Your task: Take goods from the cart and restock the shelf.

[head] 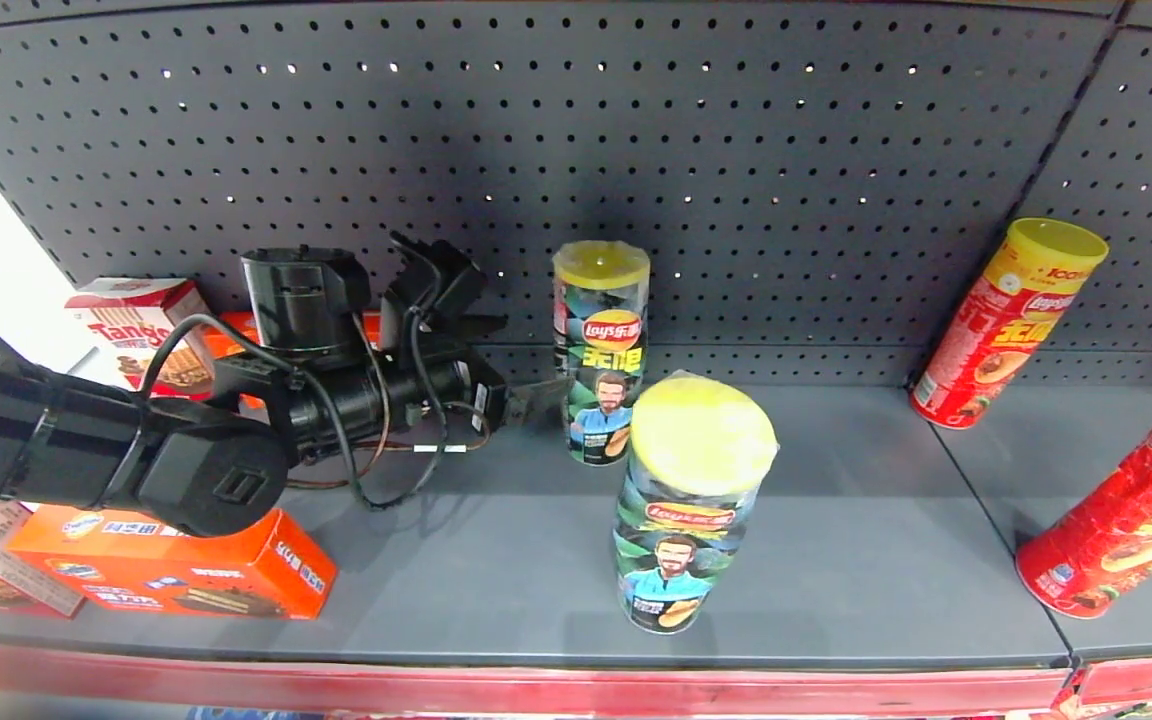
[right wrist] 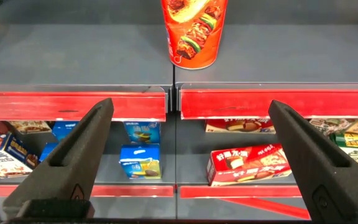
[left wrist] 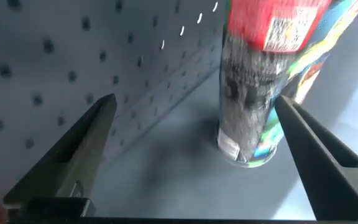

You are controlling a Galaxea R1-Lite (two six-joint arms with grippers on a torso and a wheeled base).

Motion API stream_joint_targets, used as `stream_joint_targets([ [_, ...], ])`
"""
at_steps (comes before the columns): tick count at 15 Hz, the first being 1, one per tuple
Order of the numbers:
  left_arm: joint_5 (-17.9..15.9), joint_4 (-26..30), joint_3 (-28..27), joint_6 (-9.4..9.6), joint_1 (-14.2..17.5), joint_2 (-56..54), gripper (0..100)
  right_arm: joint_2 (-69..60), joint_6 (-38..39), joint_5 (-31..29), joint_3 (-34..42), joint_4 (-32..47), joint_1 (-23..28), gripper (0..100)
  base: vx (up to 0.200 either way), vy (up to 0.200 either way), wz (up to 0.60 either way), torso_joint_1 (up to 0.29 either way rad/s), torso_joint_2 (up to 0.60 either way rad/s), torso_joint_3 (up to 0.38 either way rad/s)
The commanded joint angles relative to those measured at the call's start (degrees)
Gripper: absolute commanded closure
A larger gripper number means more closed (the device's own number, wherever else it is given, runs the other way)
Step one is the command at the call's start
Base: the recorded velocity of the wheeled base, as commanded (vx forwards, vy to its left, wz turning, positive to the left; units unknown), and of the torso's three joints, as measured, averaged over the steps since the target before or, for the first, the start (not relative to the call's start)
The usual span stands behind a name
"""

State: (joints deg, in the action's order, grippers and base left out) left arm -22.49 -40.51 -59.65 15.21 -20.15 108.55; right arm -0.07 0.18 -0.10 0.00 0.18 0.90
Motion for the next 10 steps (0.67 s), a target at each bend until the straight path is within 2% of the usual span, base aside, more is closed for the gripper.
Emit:
stream_joint_targets([
  [1, 1.40, 0.34, -0.73, 0.08, 0.02, 0.09, 0, 0.07, -0.01, 0.01, 0.00, -0.01, -0.02, 0, 0.000, 0.000, 0.00, 0.000, 0.00, 0.000],
  [7, 4.03, 0.43, -1.44, 0.08, 0.55, 0.00, 0, 0.07, -0.01, 0.01, 0.00, -0.01, -0.02, 0, 0.000, 0.000, 0.00, 0.000, 0.00, 0.000],
  [9, 5.53, 0.43, -1.00, 0.52, 1.69, -1.93, 0, 0.07, -0.01, 0.01, 0.00, -0.01, -0.02, 0, 0.000, 0.000, 0.00, 0.000, 0.00, 0.000],
  [10, 6.23, 0.52, -0.20, 2.45, 2.84, -2.99, 0, 0.07, -0.01, 0.01, 0.00, -0.01, -0.02, 0, 0.000, 0.000, 0.00, 0.000, 0.00, 0.000],
])
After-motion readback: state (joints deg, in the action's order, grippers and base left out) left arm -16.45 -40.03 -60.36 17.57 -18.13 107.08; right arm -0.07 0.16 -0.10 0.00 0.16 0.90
